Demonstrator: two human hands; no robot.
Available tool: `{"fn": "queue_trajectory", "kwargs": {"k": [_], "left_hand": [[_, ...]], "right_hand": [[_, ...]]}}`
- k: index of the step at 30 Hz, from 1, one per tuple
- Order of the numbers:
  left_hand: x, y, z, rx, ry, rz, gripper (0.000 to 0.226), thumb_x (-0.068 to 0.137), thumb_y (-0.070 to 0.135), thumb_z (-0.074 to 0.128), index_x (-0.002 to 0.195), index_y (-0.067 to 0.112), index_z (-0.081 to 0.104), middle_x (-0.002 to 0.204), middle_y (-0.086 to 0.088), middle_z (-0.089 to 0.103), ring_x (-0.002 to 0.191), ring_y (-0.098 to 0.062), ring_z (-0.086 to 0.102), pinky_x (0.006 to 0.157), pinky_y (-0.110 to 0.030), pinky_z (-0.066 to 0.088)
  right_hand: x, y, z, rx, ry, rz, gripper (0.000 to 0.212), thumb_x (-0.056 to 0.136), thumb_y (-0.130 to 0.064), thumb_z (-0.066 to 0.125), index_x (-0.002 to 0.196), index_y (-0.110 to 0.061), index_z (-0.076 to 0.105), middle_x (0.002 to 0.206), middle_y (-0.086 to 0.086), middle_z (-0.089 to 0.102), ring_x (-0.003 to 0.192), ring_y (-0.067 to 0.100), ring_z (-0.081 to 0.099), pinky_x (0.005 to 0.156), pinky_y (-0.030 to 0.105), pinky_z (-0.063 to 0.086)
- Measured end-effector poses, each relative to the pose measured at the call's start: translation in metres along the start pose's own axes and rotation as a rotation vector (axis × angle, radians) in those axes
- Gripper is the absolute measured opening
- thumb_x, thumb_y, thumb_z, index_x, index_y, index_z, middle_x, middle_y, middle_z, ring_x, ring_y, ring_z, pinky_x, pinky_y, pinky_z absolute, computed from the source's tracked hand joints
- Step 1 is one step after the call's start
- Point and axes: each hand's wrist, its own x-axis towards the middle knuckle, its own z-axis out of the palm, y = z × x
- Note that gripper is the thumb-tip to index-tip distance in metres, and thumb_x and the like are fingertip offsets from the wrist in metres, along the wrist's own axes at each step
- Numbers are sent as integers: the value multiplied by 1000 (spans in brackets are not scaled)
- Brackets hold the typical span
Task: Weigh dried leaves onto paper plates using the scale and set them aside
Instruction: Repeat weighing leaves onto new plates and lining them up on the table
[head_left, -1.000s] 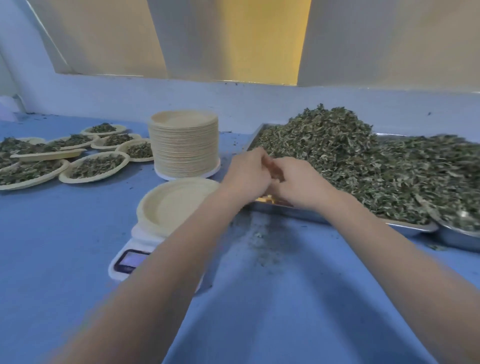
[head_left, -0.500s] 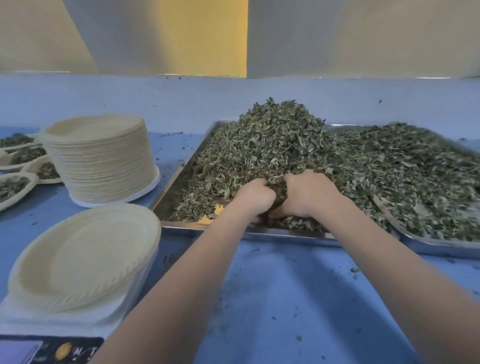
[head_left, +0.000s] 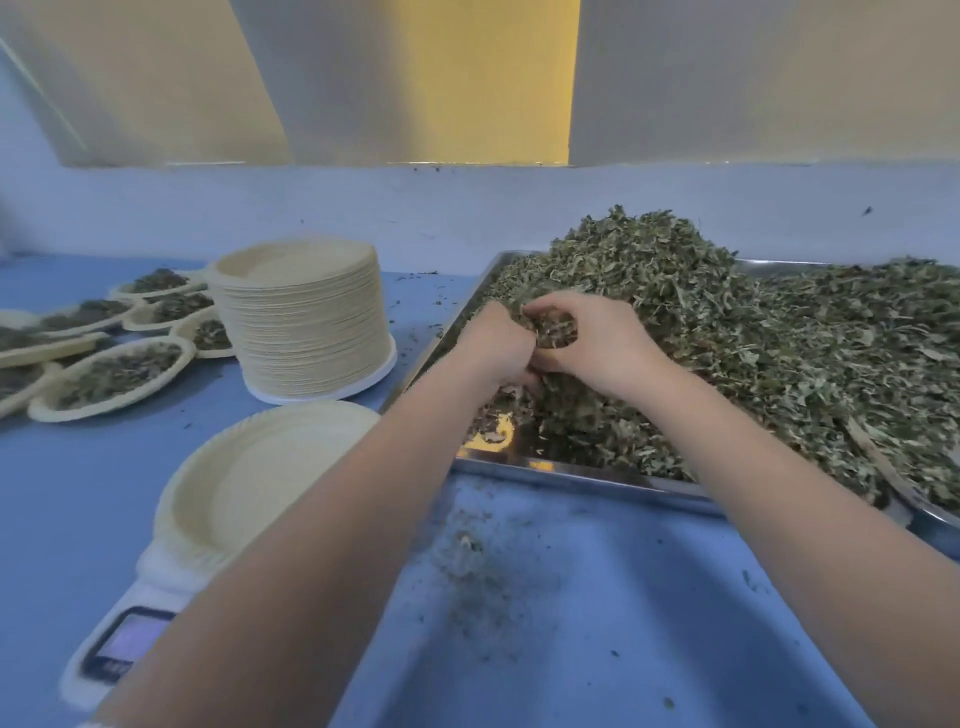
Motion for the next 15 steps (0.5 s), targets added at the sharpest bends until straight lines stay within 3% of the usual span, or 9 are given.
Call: {"fn": "queue_trajectory", "kwargs": {"k": [5,8,10,11,15], "left_hand": [[-20,7,-53,-99,49,26,30,94,0,50,123,-4,45,108,-19,56,85,-28,65,68,-34,59],[-40,6,-89,-17,110,67,19,93,0,52,111,-4,49,100,-22,57,85,-36,64,81,-43,56],[-58,3,-114,46,129,81,4,93,2,50,90,2,52,88,-20,60,72,-33,62,83,-45,54],[-66,-1,-126,72,144,85,11,94,2,50,84,5,50,82,-18,60,69,-32,61,84,-45,54],[-95,-25,-167,114,131,18,12,95,2,46,95,-1,58,86,-20,62,72,-31,63,83,-43,55]], "right_hand": [[8,-48,2,36,46,-110,53,77,-30,76,127,-25,58,129,-6,59,116,10,51,88,14,28],[6,-83,7,54,79,-177,51,78,-31,76,126,-24,59,128,-5,60,118,12,51,91,17,31],[2,-108,13,75,78,-225,51,78,-31,76,126,-23,60,128,-5,60,119,12,50,84,11,27],[0,-120,18,85,66,-246,51,77,-30,76,125,-22,61,127,-5,61,119,11,51,80,8,25],[-11,-161,43,99,-55,-275,49,74,-35,78,120,-26,64,120,-5,63,114,12,53,73,11,30]]}}
